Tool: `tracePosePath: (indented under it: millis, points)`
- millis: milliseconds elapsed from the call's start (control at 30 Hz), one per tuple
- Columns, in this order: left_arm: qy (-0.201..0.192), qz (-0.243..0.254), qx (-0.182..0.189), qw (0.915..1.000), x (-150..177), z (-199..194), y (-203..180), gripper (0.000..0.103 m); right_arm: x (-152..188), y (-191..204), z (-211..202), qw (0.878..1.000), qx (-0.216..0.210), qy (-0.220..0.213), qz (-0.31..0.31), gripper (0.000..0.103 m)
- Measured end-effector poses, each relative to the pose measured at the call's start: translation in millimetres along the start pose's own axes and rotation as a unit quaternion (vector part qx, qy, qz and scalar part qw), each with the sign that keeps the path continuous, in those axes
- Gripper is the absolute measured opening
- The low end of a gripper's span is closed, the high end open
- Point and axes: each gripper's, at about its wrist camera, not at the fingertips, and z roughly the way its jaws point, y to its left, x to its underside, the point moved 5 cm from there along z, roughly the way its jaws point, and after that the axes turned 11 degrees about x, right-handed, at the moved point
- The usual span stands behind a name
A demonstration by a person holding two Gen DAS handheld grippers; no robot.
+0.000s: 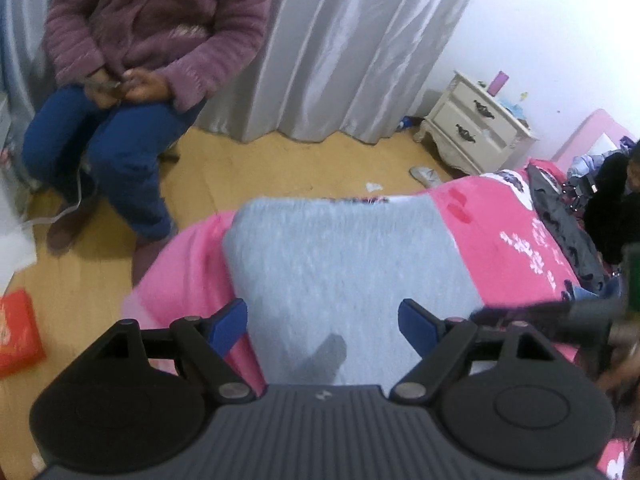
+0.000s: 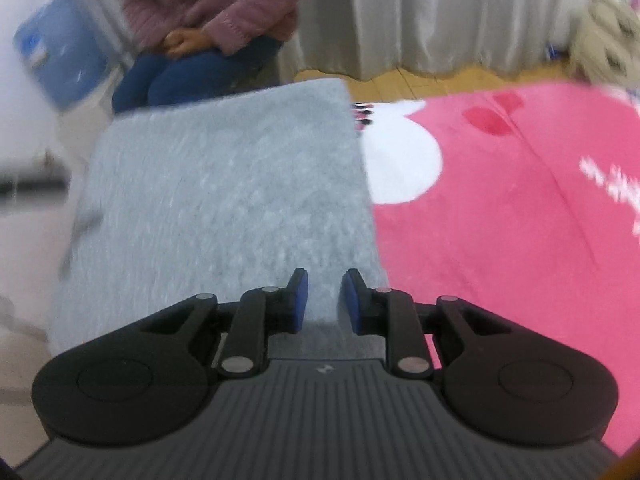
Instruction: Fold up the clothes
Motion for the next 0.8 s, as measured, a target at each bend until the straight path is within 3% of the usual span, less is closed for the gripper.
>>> tracePosePath:
  millis: [67, 233, 333, 500, 600, 667, 800]
  points:
    - [0.002, -0.009, -0.001, 1.0, 10, -8, -1, 0.084, -8, -7, -20, 1.0, 0.024, -0.017, 0.0, 0.019]
    - [0.017, -0.027, -0.001, 0.9995, 37, -25, -1, 0.084, 3, -3, -67, 0.999, -0.013, -0.032, -0.011, 0.019]
    - [0.04, -0.031, 0.006, 0.9987, 53, -27, -3, 0.084, 16, 18, -60, 0.998, -0.029, -0.024, -0.055, 0.019]
    - [0.082, -0.027, 0.01, 0.9962, 78, -13, -9, 0.082, 22, 20, -49, 0.999, -0.031, -0.017, -0.037, 0.019]
    - [0.073, -0.037, 0.024, 0.9964, 81, -20, -15, 0.082, 26, 21, -42, 0.999, -0.031, -0.012, -0.025, 0.021]
    - [0.064, -0.046, 0.027, 0.9965, 81, -26, -17, 0.083, 27, -2, -57, 0.996, -0.066, -0.011, 0.051, 0.026]
    - [0.042, -0.059, 0.025, 0.997, 76, -27, -16, 0.083, 21, -34, -45, 0.986, -0.093, -0.004, 0.136, 0.032]
